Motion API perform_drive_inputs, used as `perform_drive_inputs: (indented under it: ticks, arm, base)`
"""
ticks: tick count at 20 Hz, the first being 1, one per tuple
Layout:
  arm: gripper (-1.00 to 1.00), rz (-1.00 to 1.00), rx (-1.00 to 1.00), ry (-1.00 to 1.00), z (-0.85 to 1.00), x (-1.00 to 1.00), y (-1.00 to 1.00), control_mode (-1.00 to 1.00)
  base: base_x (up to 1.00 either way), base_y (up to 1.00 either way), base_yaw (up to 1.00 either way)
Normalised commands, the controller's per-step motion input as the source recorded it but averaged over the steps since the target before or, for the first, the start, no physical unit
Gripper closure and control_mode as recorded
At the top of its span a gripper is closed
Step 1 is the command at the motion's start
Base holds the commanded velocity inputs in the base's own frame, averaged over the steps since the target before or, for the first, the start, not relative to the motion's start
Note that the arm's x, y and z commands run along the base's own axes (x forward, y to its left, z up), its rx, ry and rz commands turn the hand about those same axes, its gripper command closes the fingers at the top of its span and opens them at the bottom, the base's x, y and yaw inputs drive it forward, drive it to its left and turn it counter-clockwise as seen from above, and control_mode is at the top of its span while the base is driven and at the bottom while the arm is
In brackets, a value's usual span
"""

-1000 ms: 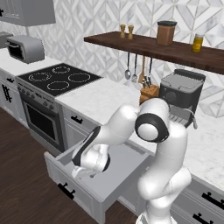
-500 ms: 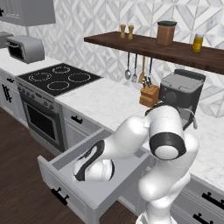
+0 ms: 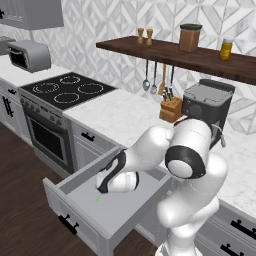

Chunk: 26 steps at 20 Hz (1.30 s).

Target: Take a straw from the drawer in front and place it inside the glass cup on the dining counter.

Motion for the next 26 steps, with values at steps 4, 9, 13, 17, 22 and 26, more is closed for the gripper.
perform_drive_inputs:
  ticks: [4,9,13,17,22,26]
  arm:
    - [-1.0,-0.12,0.0,0.0,0.02,0.72,0.0,-1.0]
    - [-1.0,-0.1,-0.08,0.0,-0.13,0.12,0.18,-1.0]
    - [-1.0,-0.11,-0.12,0.0,-0.16,0.02,0.25,-1.0]
    - [-1.0,-0.1,-0.03,0.0,-0.02,0.14,0.29,-1.0]
    - [-1.0,-0.05,0.0,0.0,0.0,0.08,0.44,-1.0]
    - [-1.0,-0.04,0.0,0.0,0.0,0.0,0.48,-1.0]
  base:
    - [0.0,0.0,0.0]
    - [0.0,0.0,0.0]
    - [0.0,0.0,0.0]
    - [0.0,0.0,0.0]
    - [0.0,0.0,0.0]
    - [0.0,0.0,0.0]
